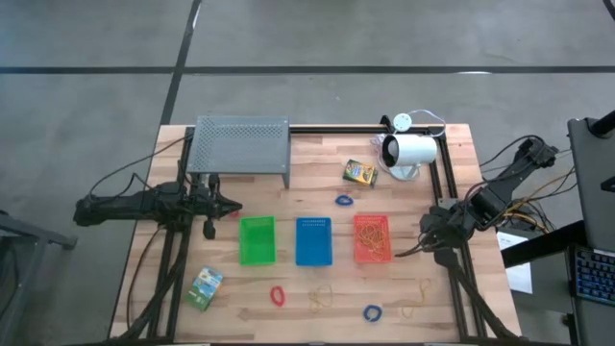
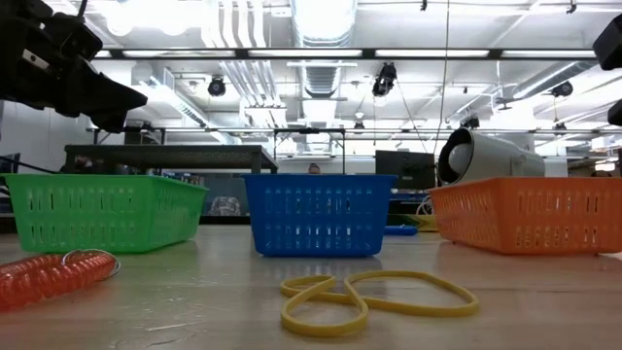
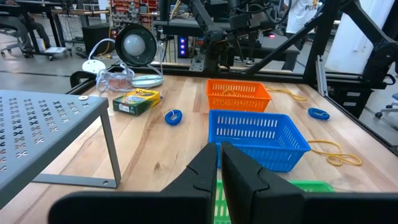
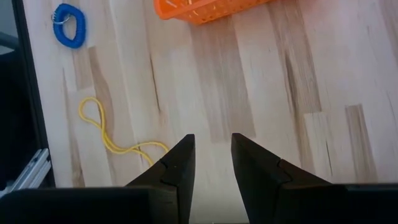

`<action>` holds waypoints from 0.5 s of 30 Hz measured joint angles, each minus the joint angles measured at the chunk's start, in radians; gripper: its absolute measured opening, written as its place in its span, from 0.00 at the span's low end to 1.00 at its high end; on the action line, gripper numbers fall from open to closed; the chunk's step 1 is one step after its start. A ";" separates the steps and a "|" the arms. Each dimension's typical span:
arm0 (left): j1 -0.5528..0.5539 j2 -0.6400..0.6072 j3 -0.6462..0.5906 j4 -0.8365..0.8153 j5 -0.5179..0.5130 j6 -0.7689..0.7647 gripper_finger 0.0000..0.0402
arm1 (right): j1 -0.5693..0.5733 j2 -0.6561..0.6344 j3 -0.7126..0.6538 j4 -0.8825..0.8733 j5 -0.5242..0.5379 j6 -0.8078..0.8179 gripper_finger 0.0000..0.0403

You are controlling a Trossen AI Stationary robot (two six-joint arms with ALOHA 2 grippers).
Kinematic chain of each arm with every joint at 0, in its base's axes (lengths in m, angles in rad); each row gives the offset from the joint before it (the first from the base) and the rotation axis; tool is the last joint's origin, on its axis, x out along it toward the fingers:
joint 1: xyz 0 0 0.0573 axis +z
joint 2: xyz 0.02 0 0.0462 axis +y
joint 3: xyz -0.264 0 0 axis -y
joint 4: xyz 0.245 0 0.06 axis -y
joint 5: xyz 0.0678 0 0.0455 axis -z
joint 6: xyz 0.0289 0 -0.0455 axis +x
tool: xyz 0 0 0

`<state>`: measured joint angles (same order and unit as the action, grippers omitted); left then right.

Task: Pick & Place Office Desk Supplies
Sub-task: Put the yellow rubber band into the orange bin

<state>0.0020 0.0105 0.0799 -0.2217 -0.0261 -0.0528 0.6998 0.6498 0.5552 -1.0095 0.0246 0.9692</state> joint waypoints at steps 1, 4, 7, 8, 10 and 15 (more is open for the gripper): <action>0.000 0.000 0.000 0.000 0.000 0.000 0.07 | 0.003 0.000 0.000 -0.003 0.000 0.003 0.26; 0.000 0.000 0.000 0.000 0.000 0.000 0.07 | 0.005 0.000 0.000 -0.004 0.001 0.003 0.25; 0.000 0.000 0.000 0.000 0.000 0.000 0.07 | 0.005 0.000 0.000 -0.004 0.002 0.005 0.25; 0.000 0.000 0.000 0.000 0.000 0.000 0.07 | 0.005 0.000 0.000 -0.004 0.002 0.004 0.26; 0.000 0.000 0.000 0.000 0.000 0.000 0.07 | 0.005 0.000 0.000 -0.004 0.001 0.004 0.26; 0.000 0.000 0.000 0.000 0.000 0.000 0.07 | 0.010 0.000 0.000 -0.004 -0.026 -0.021 0.27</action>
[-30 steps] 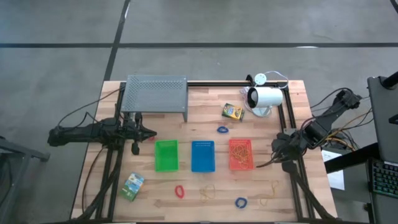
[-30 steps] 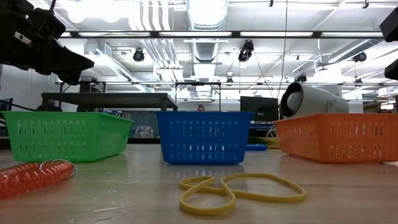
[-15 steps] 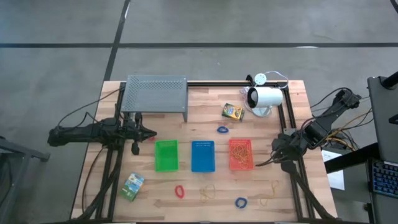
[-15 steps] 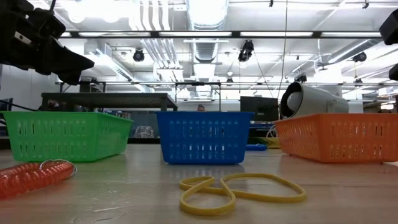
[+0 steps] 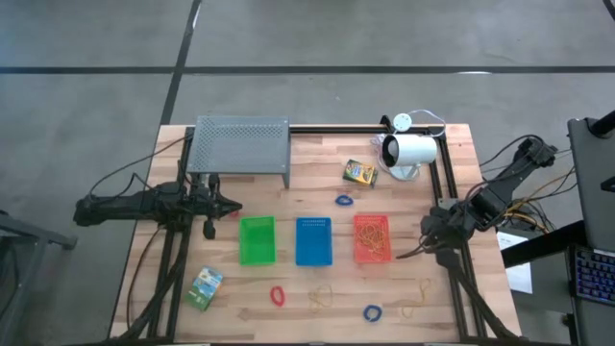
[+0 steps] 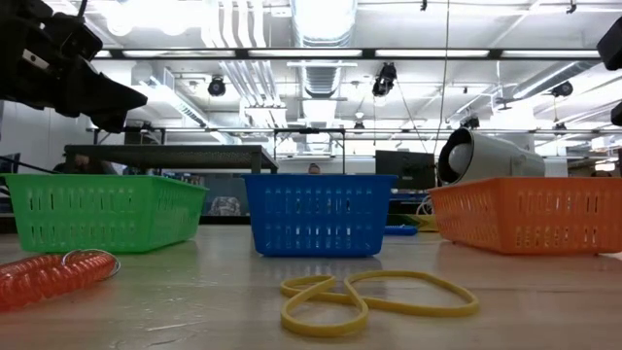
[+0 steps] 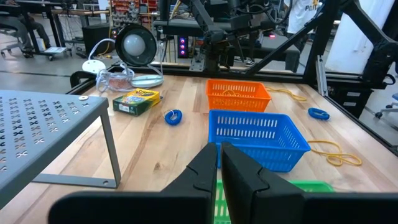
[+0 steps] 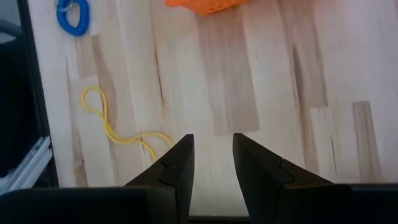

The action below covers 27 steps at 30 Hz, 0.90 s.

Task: Pick & Place Office Desk Supplies
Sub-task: Put the yellow rubber band into the orange bin

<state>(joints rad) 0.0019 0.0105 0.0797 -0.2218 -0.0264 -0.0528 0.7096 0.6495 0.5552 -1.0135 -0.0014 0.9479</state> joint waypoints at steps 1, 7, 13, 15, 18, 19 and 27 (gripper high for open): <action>0.000 0.000 0.000 0.000 0.000 0.000 0.07 | 0.004 0.000 0.000 0.000 -0.003 -0.009 0.27; 0.000 0.000 0.000 0.000 0.000 0.000 0.07 | 0.033 -0.002 0.000 -0.005 -0.004 -0.013 0.24; 0.000 0.000 0.000 0.000 0.000 0.000 0.07 | 0.046 -0.002 0.004 -0.007 -0.001 0.000 0.23; 0.000 0.000 0.000 0.000 0.000 0.000 0.07 | 0.046 -0.002 0.004 -0.007 0.000 0.007 0.23; 0.000 0.000 0.000 0.000 0.000 0.000 0.07 | 0.046 -0.001 0.004 -0.007 0.000 0.009 0.23; 0.000 0.000 0.000 0.000 0.000 0.000 0.07 | 0.046 -0.001 0.004 -0.007 0.000 0.009 0.24; 0.000 0.000 0.000 0.000 0.000 0.000 0.07 | 0.046 0.000 0.004 -0.004 -0.001 0.022 0.25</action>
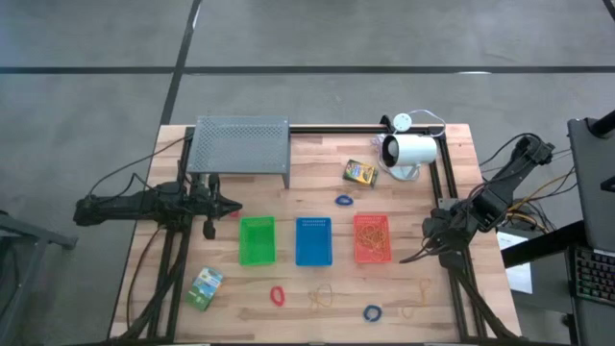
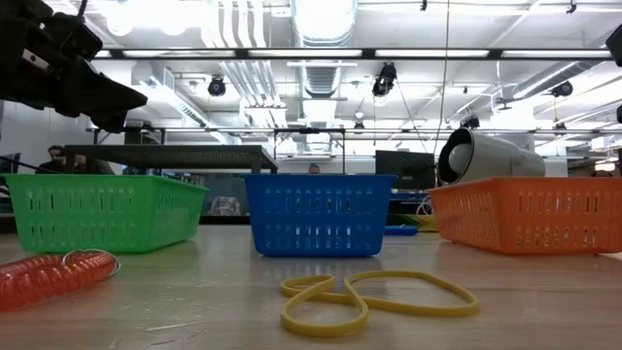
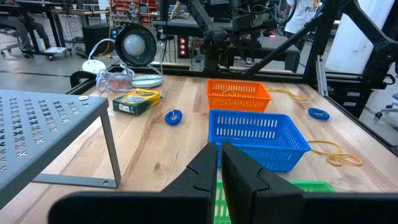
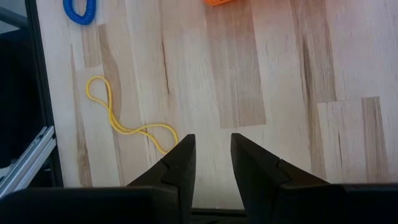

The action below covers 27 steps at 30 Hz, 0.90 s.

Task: Pick & Place Office Desk Supplies
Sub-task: Put the yellow rubber band into the orange bin

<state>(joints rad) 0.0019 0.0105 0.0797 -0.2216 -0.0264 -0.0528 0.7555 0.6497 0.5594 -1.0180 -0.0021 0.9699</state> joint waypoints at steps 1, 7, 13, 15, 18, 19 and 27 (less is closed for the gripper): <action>0.000 0.000 0.000 0.000 0.000 0.000 0.07 | 0.000 0.000 0.000 0.000 0.000 0.000 0.25; 0.000 0.000 0.000 0.000 0.000 0.000 0.07 | 0.000 0.000 0.000 0.000 -0.002 -0.001 0.25; 0.000 0.000 0.000 0.000 0.000 0.000 0.07 | 0.000 -0.008 0.015 -0.009 0.003 -0.013 0.25; 0.000 0.000 0.000 0.000 0.000 0.000 0.07 | 0.000 -0.009 0.033 -0.025 0.009 -0.019 0.25; 0.000 0.000 0.000 0.000 0.000 0.000 0.07 | 0.000 -0.008 0.058 -0.040 0.024 -0.017 0.25; 0.000 0.000 0.000 0.000 0.000 0.000 0.07 | 0.000 -0.008 0.065 -0.045 0.029 -0.013 0.25; 0.000 0.000 0.000 0.000 0.000 0.000 0.07 | 0.000 -0.006 0.076 -0.088 0.033 0.048 0.25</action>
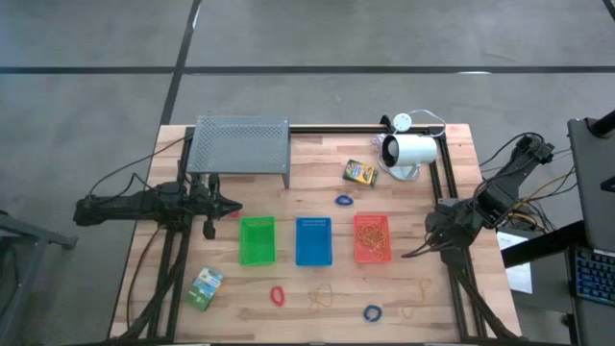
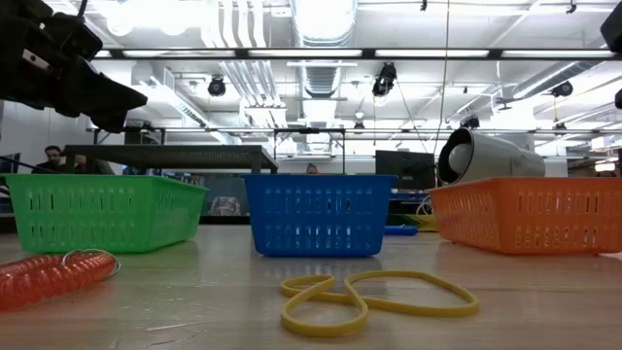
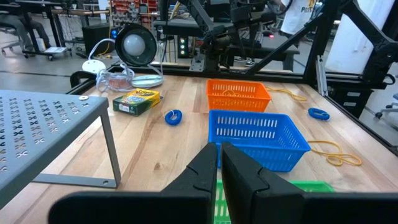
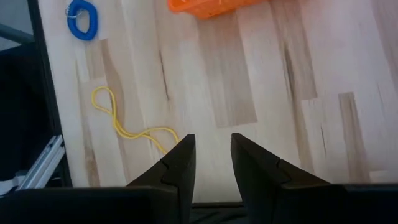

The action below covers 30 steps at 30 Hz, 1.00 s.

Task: Pick & Place Office Desk Supplies
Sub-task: Put the yellow rubber band into the orange bin

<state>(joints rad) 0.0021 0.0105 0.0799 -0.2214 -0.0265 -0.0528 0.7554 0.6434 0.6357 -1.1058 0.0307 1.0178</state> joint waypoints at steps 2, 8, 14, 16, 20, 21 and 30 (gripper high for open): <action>0.000 0.000 0.000 0.000 0.000 0.000 0.07 | 0.000 -0.001 0.000 0.001 -0.006 0.001 0.25; 0.000 0.000 0.000 0.000 0.000 0.000 0.07 | 0.002 -0.015 0.004 0.028 -0.070 -0.008 0.25; 0.000 0.000 0.000 0.000 0.000 0.000 0.07 | 0.002 -0.011 0.032 0.080 -0.072 0.007 0.25; 0.000 0.000 0.000 0.000 0.000 0.000 0.07 | 0.002 -0.004 0.025 0.123 -0.058 -0.018 0.25; 0.000 0.000 0.000 0.000 0.000 0.000 0.07 | 0.002 0.022 -0.007 0.197 -0.049 -0.018 0.25; 0.000 0.000 0.000 0.000 0.000 0.000 0.07 | 0.002 0.034 -0.017 0.220 -0.052 -0.008 0.25; 0.000 0.000 0.000 0.000 0.000 0.000 0.07 | 0.100 0.176 -0.147 0.446 -0.188 0.142 0.25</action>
<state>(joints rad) 0.0017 0.0105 0.0799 -0.2218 -0.0265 -0.0528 0.8557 0.8198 0.4888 -0.6596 -0.1577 1.1601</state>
